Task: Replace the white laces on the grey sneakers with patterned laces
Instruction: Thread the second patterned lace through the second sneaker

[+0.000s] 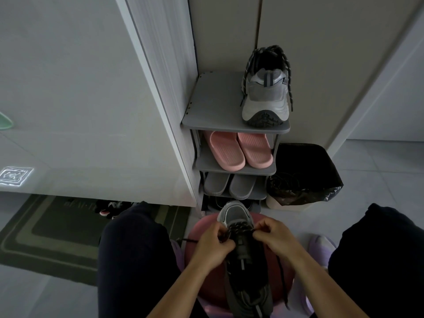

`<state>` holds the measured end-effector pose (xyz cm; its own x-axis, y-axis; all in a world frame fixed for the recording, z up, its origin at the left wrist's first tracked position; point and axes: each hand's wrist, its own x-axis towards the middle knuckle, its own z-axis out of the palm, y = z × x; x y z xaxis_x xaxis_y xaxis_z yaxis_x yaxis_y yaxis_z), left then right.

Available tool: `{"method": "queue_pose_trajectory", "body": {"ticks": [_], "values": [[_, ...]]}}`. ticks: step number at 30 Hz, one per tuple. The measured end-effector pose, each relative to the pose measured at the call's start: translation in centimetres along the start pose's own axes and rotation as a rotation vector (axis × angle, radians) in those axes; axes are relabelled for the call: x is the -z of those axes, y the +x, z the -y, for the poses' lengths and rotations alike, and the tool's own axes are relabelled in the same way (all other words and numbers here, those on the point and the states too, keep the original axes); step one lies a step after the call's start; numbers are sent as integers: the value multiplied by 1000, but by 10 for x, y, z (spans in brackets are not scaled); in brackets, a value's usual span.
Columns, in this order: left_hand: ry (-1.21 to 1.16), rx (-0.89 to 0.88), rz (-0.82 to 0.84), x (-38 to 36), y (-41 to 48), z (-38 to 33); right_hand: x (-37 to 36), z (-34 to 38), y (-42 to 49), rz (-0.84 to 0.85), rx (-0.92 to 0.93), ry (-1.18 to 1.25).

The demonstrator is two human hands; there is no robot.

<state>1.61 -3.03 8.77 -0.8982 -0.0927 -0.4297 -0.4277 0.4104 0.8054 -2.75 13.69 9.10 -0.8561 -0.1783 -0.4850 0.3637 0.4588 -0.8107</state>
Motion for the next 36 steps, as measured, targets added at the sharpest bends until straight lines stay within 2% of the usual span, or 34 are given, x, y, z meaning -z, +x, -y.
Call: {"method": "queue_pose_trajectory", "body": {"ticks": [3,6,8,10,13,16,18,21,22,23,26,27,28,31,32,36], "values": [[-154,59,59,8,0,6,9,-4,-2,127,-95,161],[-168,105,-58,16,-2,8,23,-3,-2,133,-122,284],[36,-2,-254,19,1,3,28,5,-3,122,-106,437],[115,-163,-316,18,2,-11,30,17,-4,132,-98,587],[62,-285,-17,1,-2,-44,29,35,-2,123,-124,815],[-78,-235,287,-24,-7,-70,30,51,2,56,-127,1062],[-190,-175,369,-34,-9,-74,33,58,3,10,-70,1119],[-175,-154,421,-41,-10,-65,48,60,5,-94,26,1133],[-158,-140,417,-40,-10,-62,53,59,6,-137,52,1092],[-144,-127,389,-38,-10,-60,57,55,6,-202,73,939],[-129,-129,221,-23,-1,-63,64,29,7,-425,110,22],[-135,-135,182,-17,4,-66,64,21,5,-422,169,-114],[-144,-141,159,-11,9,-70,62,16,1,-354,220,-148],[-210,-154,176,-1,21,-85,45,9,-13,102,253,-141],[-237,-157,202,-1,23,-90,37,8,-15,179,258,-108],[-264,-168,280,-8,26,-106,21,7,-10,119,275,-77]]}}
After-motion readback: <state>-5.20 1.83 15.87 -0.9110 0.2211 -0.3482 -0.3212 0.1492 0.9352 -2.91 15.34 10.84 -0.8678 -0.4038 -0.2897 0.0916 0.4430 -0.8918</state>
